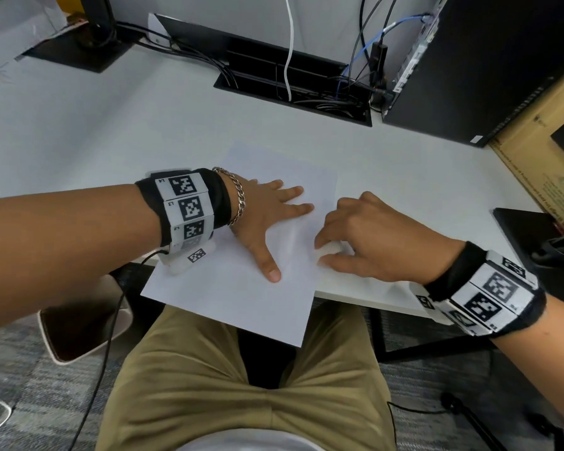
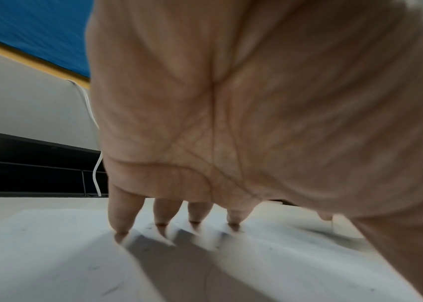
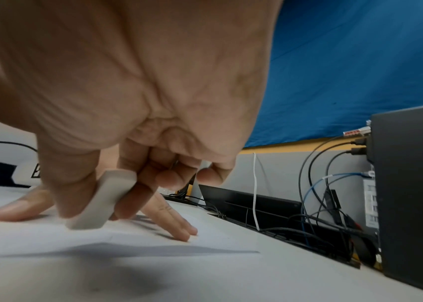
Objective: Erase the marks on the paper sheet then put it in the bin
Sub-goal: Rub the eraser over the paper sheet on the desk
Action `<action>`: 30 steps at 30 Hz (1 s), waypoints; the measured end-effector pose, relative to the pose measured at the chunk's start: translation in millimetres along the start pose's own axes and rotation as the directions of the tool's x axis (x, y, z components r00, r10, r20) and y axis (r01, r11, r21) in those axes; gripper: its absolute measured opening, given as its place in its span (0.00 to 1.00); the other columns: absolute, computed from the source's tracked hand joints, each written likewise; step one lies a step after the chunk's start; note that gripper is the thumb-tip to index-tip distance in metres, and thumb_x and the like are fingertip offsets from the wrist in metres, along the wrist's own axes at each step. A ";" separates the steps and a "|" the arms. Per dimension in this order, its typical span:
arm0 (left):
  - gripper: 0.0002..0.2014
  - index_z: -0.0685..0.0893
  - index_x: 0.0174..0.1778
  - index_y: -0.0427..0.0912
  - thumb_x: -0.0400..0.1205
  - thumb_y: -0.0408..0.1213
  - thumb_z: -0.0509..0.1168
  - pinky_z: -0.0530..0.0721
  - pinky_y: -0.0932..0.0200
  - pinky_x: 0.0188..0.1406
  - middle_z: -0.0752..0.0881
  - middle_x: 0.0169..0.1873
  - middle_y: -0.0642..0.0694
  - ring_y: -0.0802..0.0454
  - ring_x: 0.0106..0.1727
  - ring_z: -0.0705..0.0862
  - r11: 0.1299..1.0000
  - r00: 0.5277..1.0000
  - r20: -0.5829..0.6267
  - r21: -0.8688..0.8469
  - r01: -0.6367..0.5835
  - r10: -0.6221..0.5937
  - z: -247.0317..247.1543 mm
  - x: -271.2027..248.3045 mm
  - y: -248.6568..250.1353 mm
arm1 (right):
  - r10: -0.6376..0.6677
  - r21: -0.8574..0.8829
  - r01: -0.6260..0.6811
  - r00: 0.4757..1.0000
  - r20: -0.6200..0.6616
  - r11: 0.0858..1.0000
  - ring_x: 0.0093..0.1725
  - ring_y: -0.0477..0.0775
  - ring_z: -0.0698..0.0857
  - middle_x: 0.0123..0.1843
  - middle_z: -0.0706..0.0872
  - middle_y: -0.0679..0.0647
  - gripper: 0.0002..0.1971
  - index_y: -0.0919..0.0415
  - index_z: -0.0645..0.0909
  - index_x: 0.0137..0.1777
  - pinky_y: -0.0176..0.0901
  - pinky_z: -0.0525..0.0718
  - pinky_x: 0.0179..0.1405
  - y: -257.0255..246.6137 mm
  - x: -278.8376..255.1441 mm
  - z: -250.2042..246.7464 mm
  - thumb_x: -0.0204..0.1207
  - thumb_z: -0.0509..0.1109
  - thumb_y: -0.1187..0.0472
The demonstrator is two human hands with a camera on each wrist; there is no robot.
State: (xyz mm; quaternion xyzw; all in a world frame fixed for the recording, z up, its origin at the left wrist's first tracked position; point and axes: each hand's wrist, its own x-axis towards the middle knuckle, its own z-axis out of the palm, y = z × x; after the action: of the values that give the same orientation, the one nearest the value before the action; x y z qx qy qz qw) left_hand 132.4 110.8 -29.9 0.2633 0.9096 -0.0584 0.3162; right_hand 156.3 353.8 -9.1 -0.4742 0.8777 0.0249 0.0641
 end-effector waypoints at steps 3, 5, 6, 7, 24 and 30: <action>0.73 0.28 0.89 0.66 0.62 0.83 0.73 0.47 0.25 0.89 0.28 0.90 0.53 0.40 0.92 0.33 1.000 1.000 0.011 0.001 0.012 -0.012 -4.7 -0.3 2.4 | 0.047 0.035 -0.046 0.998 -0.028 0.998 0.54 0.42 0.75 0.55 0.87 0.36 0.17 0.43 0.87 0.64 0.45 0.70 0.55 0.9 1.3 1.4 0.82 0.67 0.38; 0.70 0.30 0.89 0.67 0.63 0.85 0.69 0.46 0.26 0.89 0.29 0.90 0.52 0.39 0.92 0.33 0.999 1.000 -0.006 -0.028 0.024 -0.024 -3.9 -1.7 5.7 | 0.068 0.061 -0.066 0.997 -0.042 0.996 0.54 0.43 0.76 0.53 0.86 0.37 0.17 0.43 0.87 0.64 0.45 0.70 0.54 -0.1 5.2 3.7 0.81 0.67 0.38; 0.68 0.30 0.89 0.68 0.64 0.86 0.66 0.45 0.27 0.89 0.29 0.91 0.52 0.38 0.92 0.33 0.999 0.999 -0.026 -0.045 0.026 -0.027 -1.8 -2.2 7.4 | 0.082 0.076 -0.079 0.996 -0.043 0.994 0.55 0.43 0.77 0.53 0.86 0.37 0.18 0.43 0.87 0.63 0.46 0.71 0.54 -0.4 7.1 3.9 0.81 0.67 0.38; 0.67 0.31 0.89 0.68 0.64 0.87 0.65 0.45 0.27 0.89 0.30 0.91 0.51 0.38 0.92 0.34 0.998 0.998 -0.048 -0.055 0.026 -0.029 0.8 -2.3 9.0 | 0.100 0.092 -0.096 0.994 -0.041 0.991 0.55 0.43 0.77 0.53 0.86 0.38 0.18 0.43 0.88 0.63 0.47 0.72 0.56 0.3 8.9 3.7 0.80 0.67 0.38; 0.68 0.30 0.89 0.68 0.64 0.85 0.67 0.50 0.22 0.87 0.29 0.91 0.51 0.34 0.92 0.34 0.996 0.996 -0.033 -0.030 0.078 -0.079 -0.8 -1.0 16.8 | 0.044 0.096 -0.050 0.997 0.057 0.994 0.51 0.35 0.67 0.54 0.87 0.35 0.16 0.44 0.88 0.64 0.45 0.69 0.57 8.0 18.3 4.8 0.81 0.71 0.40; 0.69 0.36 0.90 0.70 0.59 0.89 0.66 0.55 0.19 0.85 0.30 0.91 0.51 0.32 0.91 0.35 0.995 0.996 -0.016 -0.023 0.092 -0.092 -2.5 1.6 18.1 | 0.055 0.047 -0.056 0.998 0.005 0.997 0.54 0.42 0.73 0.57 0.88 0.37 0.15 0.45 0.88 0.63 0.55 0.75 0.63 10.6 31.8 -0.2 0.81 0.71 0.43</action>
State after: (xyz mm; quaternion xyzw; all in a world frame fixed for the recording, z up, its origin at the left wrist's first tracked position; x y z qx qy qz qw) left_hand 139.4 127.6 -27.8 0.2180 0.9240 -0.0607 0.3081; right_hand 130.2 333.2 -13.5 -0.4480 0.8908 0.0070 0.0764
